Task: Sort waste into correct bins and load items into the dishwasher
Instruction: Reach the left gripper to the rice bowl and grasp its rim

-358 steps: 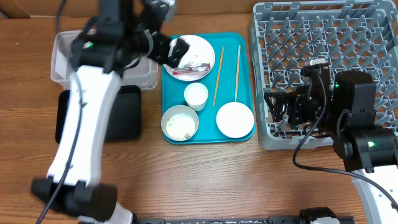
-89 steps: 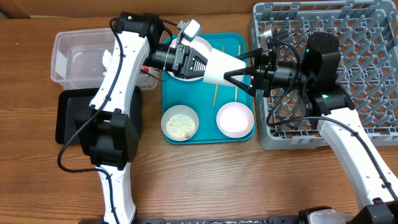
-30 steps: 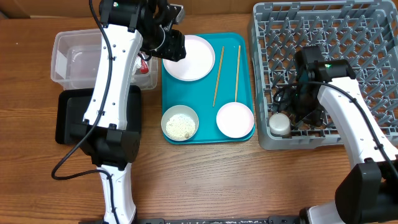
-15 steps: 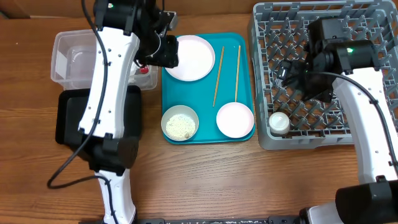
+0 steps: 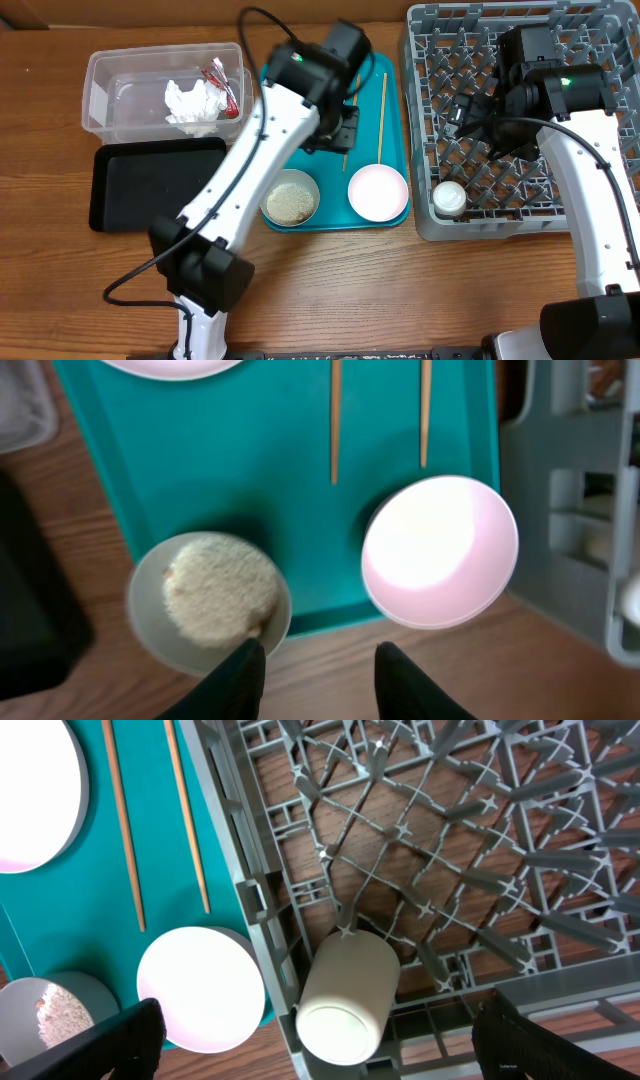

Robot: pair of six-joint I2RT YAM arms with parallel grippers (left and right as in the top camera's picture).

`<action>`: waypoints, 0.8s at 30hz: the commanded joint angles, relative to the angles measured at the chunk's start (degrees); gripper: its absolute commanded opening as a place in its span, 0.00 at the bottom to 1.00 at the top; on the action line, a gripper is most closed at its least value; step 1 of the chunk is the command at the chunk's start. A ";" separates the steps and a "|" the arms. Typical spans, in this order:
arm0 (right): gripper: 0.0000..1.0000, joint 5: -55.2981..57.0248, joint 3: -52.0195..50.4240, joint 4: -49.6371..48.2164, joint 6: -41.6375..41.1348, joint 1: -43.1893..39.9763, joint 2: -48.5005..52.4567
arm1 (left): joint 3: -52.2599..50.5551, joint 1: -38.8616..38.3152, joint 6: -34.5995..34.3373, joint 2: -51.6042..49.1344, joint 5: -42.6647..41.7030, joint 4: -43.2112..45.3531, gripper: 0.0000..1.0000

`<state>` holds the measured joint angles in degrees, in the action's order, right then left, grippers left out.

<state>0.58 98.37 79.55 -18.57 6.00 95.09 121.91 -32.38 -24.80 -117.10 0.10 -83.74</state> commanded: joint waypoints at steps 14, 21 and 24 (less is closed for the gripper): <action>1.00 0.63 0.70 -0.66 0.35 -0.07 -1.11 | -29.66 -0.02 -11.65 -0.24 1.70 24.52 0.24; 1.00 0.61 0.70 -0.63 0.35 -0.07 -1.11 | -29.20 1.33 -10.21 -0.22 1.79 25.31 0.36; 1.00 0.63 0.70 -0.63 0.35 -0.07 -1.11 | -27.02 1.97 -6.80 -0.20 1.81 24.48 0.47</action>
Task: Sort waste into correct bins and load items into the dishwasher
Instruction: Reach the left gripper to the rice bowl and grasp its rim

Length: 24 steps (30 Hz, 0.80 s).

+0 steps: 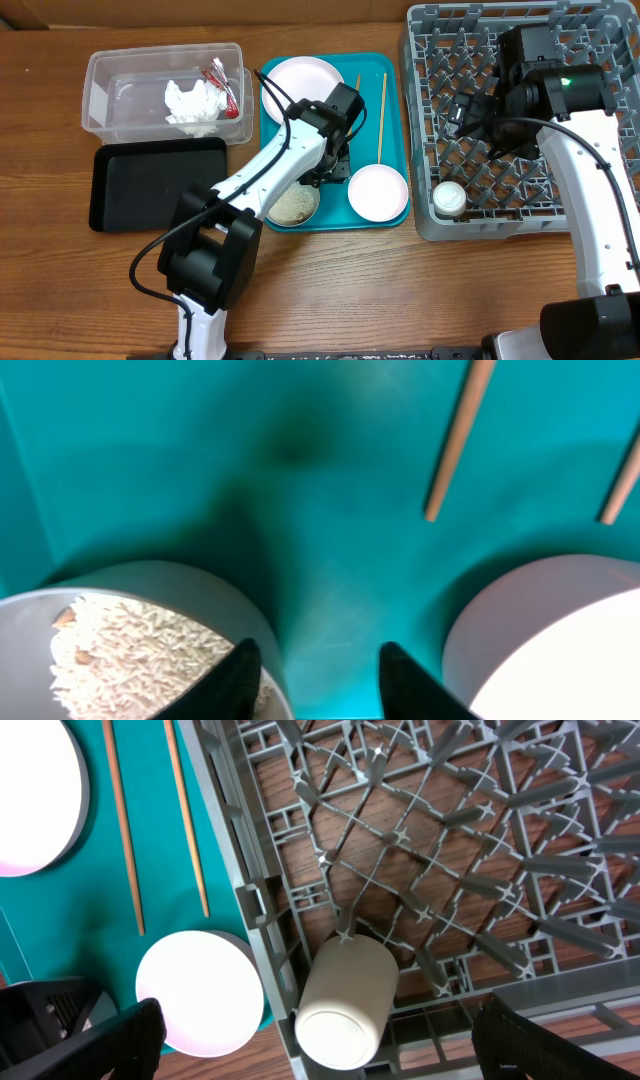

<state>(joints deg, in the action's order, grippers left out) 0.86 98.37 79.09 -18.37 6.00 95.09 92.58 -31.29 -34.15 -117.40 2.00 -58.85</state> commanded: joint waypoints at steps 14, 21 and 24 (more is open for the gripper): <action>1.00 0.04 0.70 -0.37 0.15 -0.07 -1.11 | 3.39 0.09 5.46 0.04 1.38 -8.11 0.57; 1.00 -0.09 0.70 -0.39 0.15 -0.07 -1.11 | -4.83 0.15 6.19 0.02 1.11 -0.90 0.52; 1.00 -0.11 0.70 -0.57 0.15 -0.07 -1.11 | -6.75 0.13 6.80 0.00 0.94 0.46 0.46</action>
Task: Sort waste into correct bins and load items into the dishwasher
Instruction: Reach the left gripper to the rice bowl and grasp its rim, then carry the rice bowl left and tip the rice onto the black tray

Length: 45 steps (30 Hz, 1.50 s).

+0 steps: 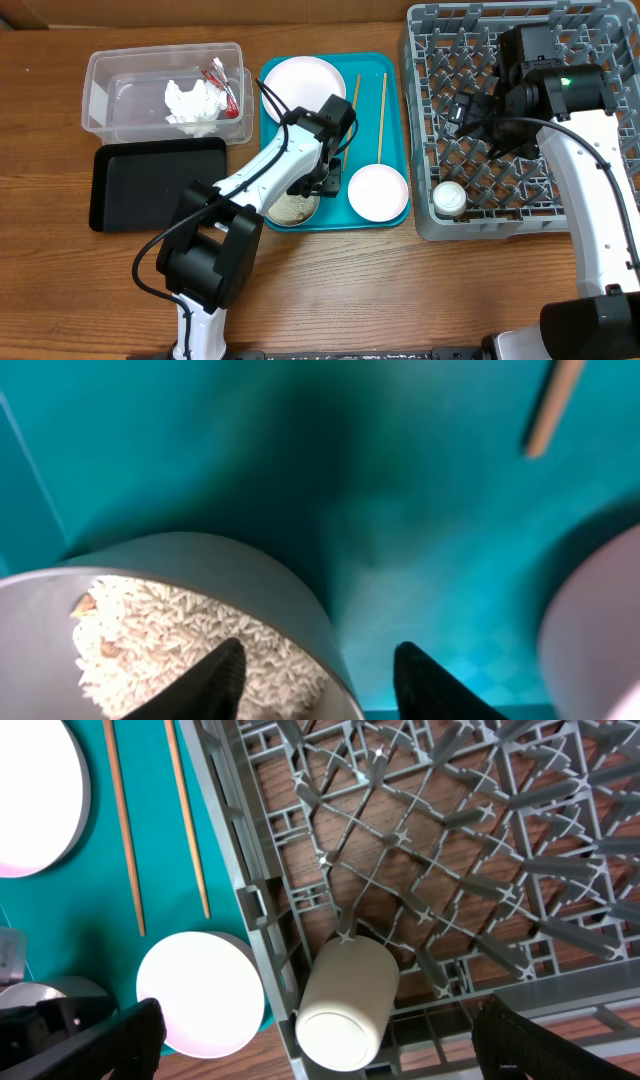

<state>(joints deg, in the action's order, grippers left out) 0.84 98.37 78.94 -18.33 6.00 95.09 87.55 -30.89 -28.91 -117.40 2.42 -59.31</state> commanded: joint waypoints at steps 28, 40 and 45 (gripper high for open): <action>1.00 -0.07 0.70 -0.63 0.15 -0.07 -1.11 | 9.60 -0.07 6.93 0.11 -2.21 -10.58 0.04; 1.00 -0.07 0.70 -0.70 0.15 -0.07 -1.11 | 14.82 3.61 7.76 8.46 -1.84 -22.82 0.04; 1.00 -0.09 0.70 -0.70 0.13 -0.07 -1.11 | 14.82 5.95 9.46 14.53 -1.01 -25.22 0.04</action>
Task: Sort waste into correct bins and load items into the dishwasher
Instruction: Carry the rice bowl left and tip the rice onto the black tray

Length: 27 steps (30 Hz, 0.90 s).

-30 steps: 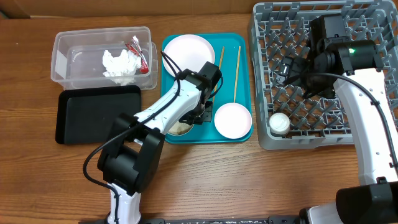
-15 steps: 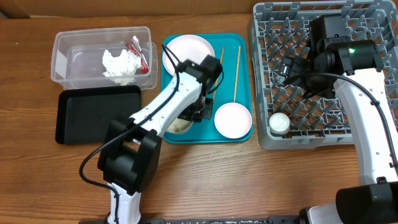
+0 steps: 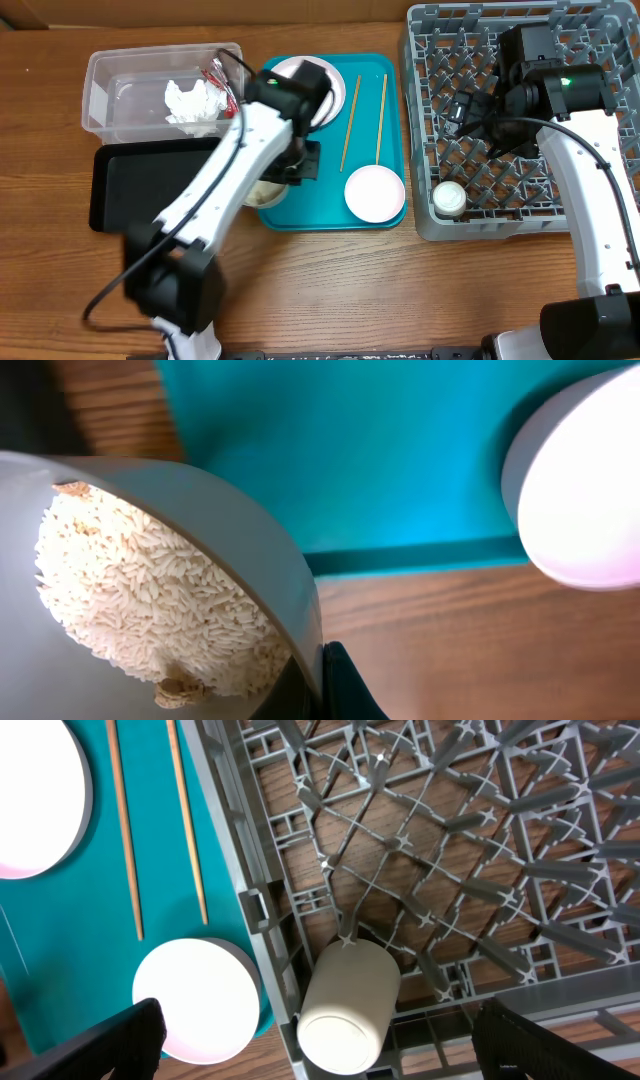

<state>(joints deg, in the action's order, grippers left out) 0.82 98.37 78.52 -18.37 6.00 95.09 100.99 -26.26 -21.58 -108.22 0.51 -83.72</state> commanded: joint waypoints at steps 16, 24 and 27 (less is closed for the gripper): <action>1.00 -0.04 0.70 -0.46 0.20 -0.07 -1.11 | -4.61 19.89 17.20 9.11 -20.76 1.53 0.04; 1.00 -0.04 0.70 -0.42 0.20 -0.07 -1.11 | -16.28 31.30 25.75 9.14 -38.75 9.73 0.04; 1.00 -0.04 0.70 -0.44 0.20 -0.07 -1.11 | -20.06 35.08 27.96 9.14 -46.12 13.40 0.04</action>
<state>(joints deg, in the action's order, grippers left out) 0.82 98.37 78.43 -18.35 6.00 95.09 83.70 5.87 1.04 -99.85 -33.45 -71.94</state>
